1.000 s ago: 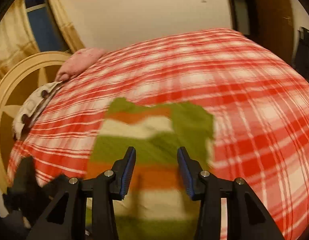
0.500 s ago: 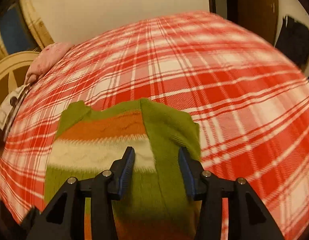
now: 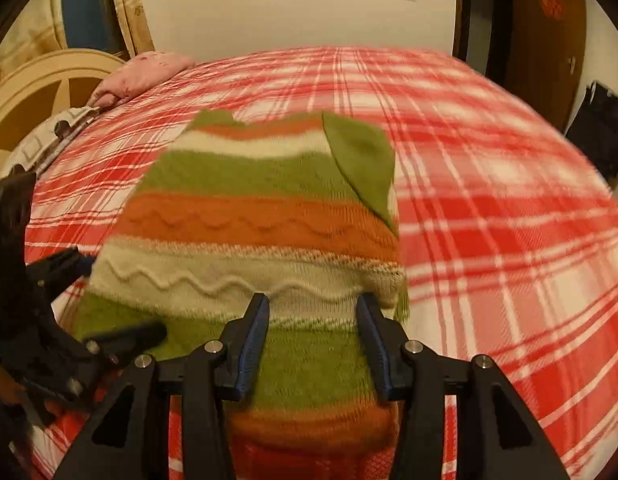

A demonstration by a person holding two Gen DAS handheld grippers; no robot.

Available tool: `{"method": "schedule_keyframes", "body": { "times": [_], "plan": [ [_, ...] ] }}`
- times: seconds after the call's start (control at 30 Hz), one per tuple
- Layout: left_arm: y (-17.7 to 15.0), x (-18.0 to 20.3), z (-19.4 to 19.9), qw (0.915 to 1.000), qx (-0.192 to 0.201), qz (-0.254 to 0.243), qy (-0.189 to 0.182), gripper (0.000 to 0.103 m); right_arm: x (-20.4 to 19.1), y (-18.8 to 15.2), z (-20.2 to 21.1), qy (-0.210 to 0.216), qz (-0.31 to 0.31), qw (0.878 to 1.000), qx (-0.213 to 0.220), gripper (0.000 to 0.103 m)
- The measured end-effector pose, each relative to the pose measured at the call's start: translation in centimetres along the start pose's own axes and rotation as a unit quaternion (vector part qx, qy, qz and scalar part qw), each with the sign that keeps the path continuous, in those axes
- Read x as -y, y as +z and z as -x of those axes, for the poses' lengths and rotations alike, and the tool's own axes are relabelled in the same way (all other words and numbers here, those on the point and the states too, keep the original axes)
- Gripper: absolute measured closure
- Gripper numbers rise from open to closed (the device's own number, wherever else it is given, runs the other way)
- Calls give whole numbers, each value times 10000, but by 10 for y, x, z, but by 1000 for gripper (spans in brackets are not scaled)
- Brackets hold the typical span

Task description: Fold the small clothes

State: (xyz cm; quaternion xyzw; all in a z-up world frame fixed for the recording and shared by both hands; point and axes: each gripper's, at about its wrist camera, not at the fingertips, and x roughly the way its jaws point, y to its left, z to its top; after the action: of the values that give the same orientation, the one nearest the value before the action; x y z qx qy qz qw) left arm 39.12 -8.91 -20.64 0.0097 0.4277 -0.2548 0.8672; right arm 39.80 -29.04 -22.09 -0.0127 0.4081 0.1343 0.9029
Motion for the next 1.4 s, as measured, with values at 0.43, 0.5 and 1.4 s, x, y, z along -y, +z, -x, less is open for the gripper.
{"method": "schedule_keyframes", "body": {
  "times": [0.43, 0.5, 1.4],
  "plan": [
    [-11, -5, 15, 9995, 78, 314, 48, 0, 4, -4, 21, 211, 64, 9996, 196, 56],
    [-13, -12, 22, 9984, 268, 498, -20, 0, 11, 4, 34, 330, -140, 9982, 475, 56],
    [10, -10, 3, 9983, -48, 544, 219, 0, 90, 99, -45, 511, -1201, 9914, 28, 52]
  ]
}}
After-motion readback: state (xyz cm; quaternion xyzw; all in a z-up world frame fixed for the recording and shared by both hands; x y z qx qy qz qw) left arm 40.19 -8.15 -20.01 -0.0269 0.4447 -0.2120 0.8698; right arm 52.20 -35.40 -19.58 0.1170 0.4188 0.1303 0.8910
